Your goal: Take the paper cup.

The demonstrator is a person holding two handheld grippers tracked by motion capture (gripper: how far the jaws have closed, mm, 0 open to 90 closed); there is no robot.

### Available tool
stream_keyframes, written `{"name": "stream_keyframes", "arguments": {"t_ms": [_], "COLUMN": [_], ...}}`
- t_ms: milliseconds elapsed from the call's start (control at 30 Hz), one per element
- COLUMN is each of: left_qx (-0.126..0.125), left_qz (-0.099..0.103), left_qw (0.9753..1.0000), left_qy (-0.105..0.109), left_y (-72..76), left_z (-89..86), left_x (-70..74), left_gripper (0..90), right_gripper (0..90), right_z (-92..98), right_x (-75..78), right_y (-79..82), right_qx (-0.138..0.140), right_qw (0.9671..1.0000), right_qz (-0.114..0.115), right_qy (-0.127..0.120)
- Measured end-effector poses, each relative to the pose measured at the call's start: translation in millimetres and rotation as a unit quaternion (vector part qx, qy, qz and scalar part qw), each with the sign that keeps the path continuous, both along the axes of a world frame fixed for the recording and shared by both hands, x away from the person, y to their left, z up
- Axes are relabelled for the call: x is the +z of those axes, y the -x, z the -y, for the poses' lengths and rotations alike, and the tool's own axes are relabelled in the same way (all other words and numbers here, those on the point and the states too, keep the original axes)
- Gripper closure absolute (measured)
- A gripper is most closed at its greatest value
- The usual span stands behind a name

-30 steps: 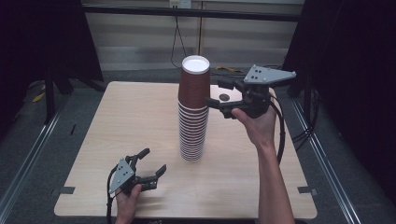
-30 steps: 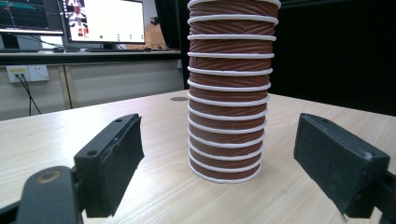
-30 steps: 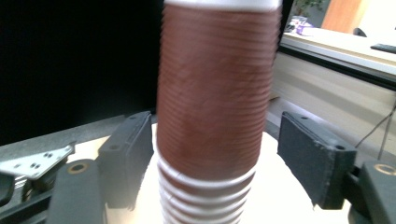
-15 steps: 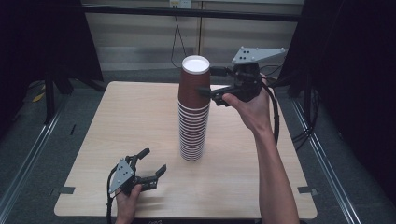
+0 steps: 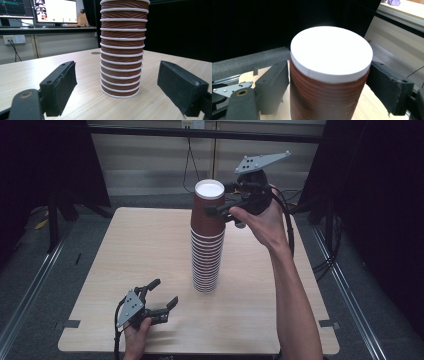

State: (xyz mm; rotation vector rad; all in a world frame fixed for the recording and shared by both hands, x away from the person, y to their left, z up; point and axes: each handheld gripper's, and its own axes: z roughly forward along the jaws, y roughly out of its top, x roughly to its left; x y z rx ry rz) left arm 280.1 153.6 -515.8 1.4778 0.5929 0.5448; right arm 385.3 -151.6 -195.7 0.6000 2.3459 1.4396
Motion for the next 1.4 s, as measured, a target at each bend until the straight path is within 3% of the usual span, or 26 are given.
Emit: {"name": "stream_keyframes", "arguments": {"t_ms": [333, 367, 800, 1133, 1400], "left_qx": [0.001, 0.001, 0.001, 0.001, 0.0], "left_qz": [-0.001, -0.001, -0.001, 0.0, -0.001], "left_qw": [1.0, 1.0, 1.0, 1.0, 1.0], "left_qy": [0.001, 0.001, 0.001, 0.001, 0.001], "left_y": [0.1, 0.1, 0.1, 0.1, 0.1], "left_z": [0.1, 0.1, 0.1, 0.1, 0.1], "left_x": [0.0, 0.0, 0.0, 0.0, 0.0], "left_gripper": [15.4, 15.5, 15.5, 15.4, 15.4], "right_gripper": [21.0, 21.7, 20.9, 22.7, 23.2], "right_z": [-12.1, -14.8, -18.3, -15.8, -9.8], "right_x": [8.8, 10.0, 7.9, 8.4, 12.6], "right_y": [-4.3, -4.4, -8.0, -6.8, -3.6], "right_qx": [0.003, -0.005, 0.0, -0.003, -0.006], "right_qw": [0.9998, 0.9995, 0.9987, 0.9994, 1.0], "right_qz": [-0.005, -0.009, -0.019, -0.015, -0.001], "right_qy": [0.021, 0.031, 0.047, 0.031, -0.005]}}
